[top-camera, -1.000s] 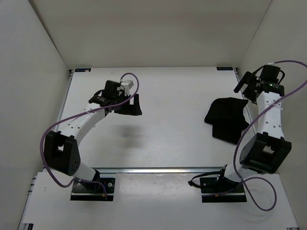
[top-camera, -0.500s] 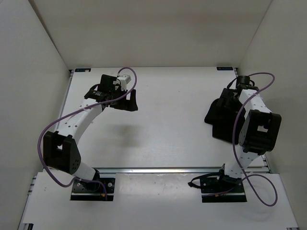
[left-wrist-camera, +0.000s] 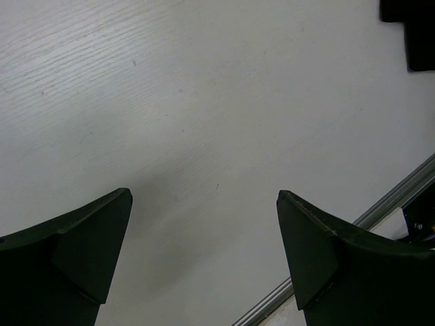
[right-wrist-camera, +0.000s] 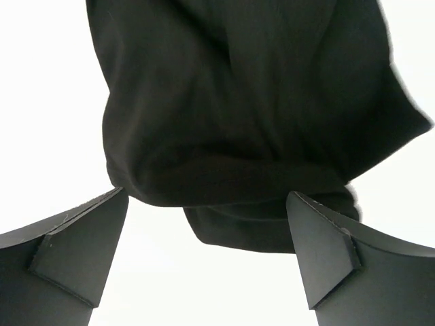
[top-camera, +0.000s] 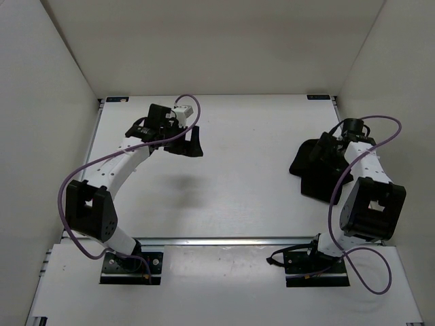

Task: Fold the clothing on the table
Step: Move the skirt to the center of the board

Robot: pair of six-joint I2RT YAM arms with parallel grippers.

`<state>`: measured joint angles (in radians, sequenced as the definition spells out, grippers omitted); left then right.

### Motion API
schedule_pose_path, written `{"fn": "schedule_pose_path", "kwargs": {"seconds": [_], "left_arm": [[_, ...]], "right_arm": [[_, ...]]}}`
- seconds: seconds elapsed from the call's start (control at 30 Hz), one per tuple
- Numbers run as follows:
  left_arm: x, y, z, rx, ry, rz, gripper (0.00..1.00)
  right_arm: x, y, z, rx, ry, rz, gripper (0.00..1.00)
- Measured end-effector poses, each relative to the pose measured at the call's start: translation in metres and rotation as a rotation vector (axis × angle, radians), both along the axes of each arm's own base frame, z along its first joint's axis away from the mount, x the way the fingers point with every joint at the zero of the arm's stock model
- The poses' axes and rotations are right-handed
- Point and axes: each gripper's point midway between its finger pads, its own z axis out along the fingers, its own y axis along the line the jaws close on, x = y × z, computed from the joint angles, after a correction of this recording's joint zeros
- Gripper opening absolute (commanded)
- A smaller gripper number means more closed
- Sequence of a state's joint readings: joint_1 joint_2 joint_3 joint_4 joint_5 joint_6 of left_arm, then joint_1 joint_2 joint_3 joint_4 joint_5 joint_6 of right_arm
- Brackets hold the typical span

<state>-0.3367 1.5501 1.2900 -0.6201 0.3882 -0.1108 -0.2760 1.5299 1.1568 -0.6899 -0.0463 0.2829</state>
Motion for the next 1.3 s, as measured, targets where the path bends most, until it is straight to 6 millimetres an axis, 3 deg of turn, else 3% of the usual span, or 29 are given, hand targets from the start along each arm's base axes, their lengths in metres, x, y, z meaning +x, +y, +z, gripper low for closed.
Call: {"fn": "schedule_pose_path", "kwargs": {"seconds": [0.23, 0.47, 0.57, 0.63, 0.77, 0.87, 1.07, 1.2, 1.3], "left_arm": [[0.0, -0.002, 0.001, -0.027, 0.006, -0.005, 0.99], [0.002, -0.002, 0.003, -0.052, 0.004, 0.004, 0.99], [0.002, -0.002, 0.001, -0.074, 0.014, 0.014, 0.99], [0.002, -0.002, -0.001, -0.099, 0.024, 0.022, 0.98], [0.0, -0.007, -0.005, -0.188, 0.063, 0.031, 0.99], [-0.003, -0.017, -0.004, -0.278, 0.086, 0.01, 0.99], [-0.008, -0.063, 0.011, -0.506, 0.107, -0.083, 0.99], [-0.006, -0.088, 0.008, -0.632, 0.163, -0.098, 0.98], [0.001, -0.098, 0.003, -0.681, 0.198, -0.08, 0.98]], "right_arm": [[-0.024, 0.015, -0.035, 0.094, 0.07, -0.042, 0.96], [-0.027, 0.012, -0.049, 0.124, 0.054, -0.093, 0.79], [-0.022, 0.009, -0.048, 0.107, 0.035, -0.106, 0.59], [-0.019, 0.008, -0.048, 0.094, 0.027, -0.108, 0.32], [-0.011, 0.003, -0.047, 0.068, 0.024, -0.117, 0.02], [0.001, -0.004, -0.041, 0.033, 0.013, -0.118, 0.0], [0.029, -0.003, -0.019, -0.038, -0.024, -0.048, 0.0], [0.054, 0.032, 0.009, -0.029, -0.102, 0.08, 0.0], [0.074, 0.073, 0.035, -0.006, -0.187, 0.207, 0.0]]}}
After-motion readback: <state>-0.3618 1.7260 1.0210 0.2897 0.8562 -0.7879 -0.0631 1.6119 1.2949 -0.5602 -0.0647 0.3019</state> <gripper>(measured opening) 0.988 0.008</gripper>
